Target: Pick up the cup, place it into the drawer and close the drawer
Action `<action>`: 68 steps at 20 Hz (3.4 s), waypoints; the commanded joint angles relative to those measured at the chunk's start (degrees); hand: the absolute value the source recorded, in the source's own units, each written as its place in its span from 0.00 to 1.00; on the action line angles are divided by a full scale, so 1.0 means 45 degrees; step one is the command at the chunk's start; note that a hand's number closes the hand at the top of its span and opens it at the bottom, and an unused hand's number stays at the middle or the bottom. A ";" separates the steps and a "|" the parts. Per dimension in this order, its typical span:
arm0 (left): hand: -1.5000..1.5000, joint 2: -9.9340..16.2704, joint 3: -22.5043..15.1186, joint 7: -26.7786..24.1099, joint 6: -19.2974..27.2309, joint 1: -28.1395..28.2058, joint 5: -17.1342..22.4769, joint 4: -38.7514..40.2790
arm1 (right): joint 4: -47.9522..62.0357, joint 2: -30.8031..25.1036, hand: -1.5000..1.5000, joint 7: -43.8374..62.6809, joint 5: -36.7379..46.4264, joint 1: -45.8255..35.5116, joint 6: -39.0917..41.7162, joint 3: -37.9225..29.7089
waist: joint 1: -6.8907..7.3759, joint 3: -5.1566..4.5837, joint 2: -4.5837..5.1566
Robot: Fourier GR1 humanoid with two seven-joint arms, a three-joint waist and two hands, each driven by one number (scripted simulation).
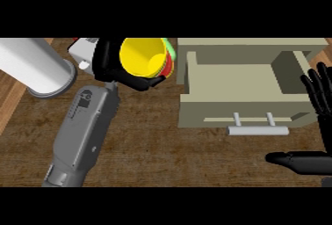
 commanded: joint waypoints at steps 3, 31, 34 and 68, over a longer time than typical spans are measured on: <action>1.00 -0.0140 -0.1976 0.1657 0.2305 -0.1631 0.0558 0.0071 | -0.0054 0.0112 0.00 0.0369 0.0449 -0.0426 -0.0172 0.0461 | -0.0120 -0.0004 0.0028; 1.00 -0.0145 -0.7468 0.1311 0.5672 -0.5795 0.5094 0.7569 | 0.0386 -0.0132 0.00 0.0003 -0.0109 -0.0697 0.0458 0.0129 | -0.0978 0.0010 0.0232; 0.00 -0.0145 -0.7956 0.1619 0.5795 -0.6116 0.5225 0.7930 | 0.0693 -0.0179 0.00 -0.0437 0.0027 -0.0572 0.0552 0.0062 | -0.1017 0.0012 0.0258; 0.00 0.2202 -0.7889 0.1659 0.6516 -0.3912 0.6632 0.2953 | -0.1399 -0.1795 1.00 0.0194 0.1786 0.0920 0.2817 0.1080 | 0.0338 -0.0009 -0.0073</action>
